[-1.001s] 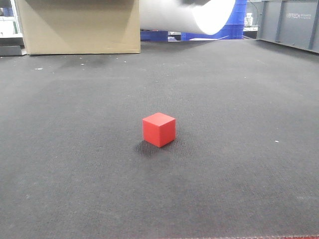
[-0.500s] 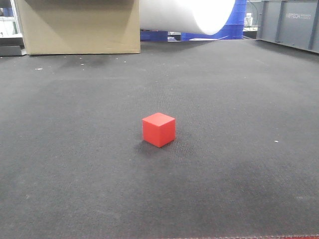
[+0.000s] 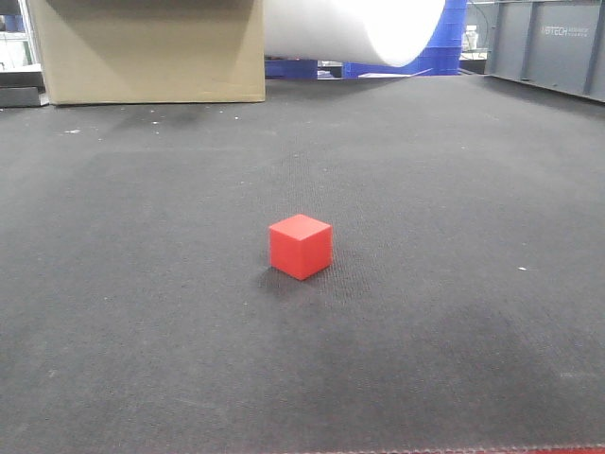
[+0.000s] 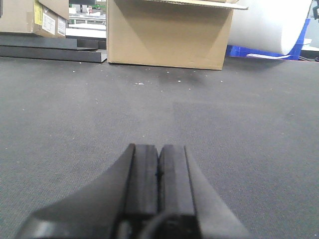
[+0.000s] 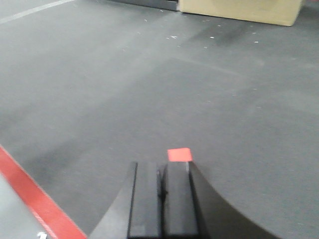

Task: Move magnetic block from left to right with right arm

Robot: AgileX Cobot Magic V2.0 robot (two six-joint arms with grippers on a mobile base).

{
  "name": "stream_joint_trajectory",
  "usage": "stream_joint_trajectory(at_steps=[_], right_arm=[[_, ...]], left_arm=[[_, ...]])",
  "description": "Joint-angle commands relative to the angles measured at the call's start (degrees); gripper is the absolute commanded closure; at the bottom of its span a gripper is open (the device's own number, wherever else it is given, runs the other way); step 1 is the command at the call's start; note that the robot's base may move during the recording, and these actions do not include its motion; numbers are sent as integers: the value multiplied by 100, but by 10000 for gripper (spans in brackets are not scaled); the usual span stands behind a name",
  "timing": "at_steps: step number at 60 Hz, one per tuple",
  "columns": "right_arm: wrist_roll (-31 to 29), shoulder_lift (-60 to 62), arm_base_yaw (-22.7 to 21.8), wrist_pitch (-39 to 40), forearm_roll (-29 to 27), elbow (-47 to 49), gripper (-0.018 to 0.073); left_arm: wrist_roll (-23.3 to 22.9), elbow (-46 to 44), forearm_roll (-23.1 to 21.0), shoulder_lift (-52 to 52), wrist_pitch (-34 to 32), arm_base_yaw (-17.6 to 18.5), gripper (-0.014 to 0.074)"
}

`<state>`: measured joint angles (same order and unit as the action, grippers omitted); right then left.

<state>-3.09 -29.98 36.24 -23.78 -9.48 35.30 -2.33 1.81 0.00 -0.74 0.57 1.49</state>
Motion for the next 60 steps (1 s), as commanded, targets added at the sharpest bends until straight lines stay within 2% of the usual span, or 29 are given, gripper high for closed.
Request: stream_joint_trajectory(at_steps=[1,10,26,32,39,50,60], right_arm=[[-6,243,-249,620,154,-119,503],[-6,946,-1127,965,159,-977,503],[-6,2543,-2986,1347,171,-2436,503],[-6,2977,-3434,1543,173,-2762,503],[-6,3162,-3712,2005,192,-3097,503],[-6,3162,-3861,2903,192,-3669,503],[-6,3162,-3861,2701,192,-3670,503]], left_arm=[[-38,59,0,-61,-533,36,713],[-38,59,0,-61,-533,36,713],[-38,59,0,-61,-533,36,713],[-38,59,0,-61,-533,36,713],[-38,59,0,-61,-533,36,713],[-38,59,0,-61,-533,36,713],[-38,59,0,-61,-533,36,713]])
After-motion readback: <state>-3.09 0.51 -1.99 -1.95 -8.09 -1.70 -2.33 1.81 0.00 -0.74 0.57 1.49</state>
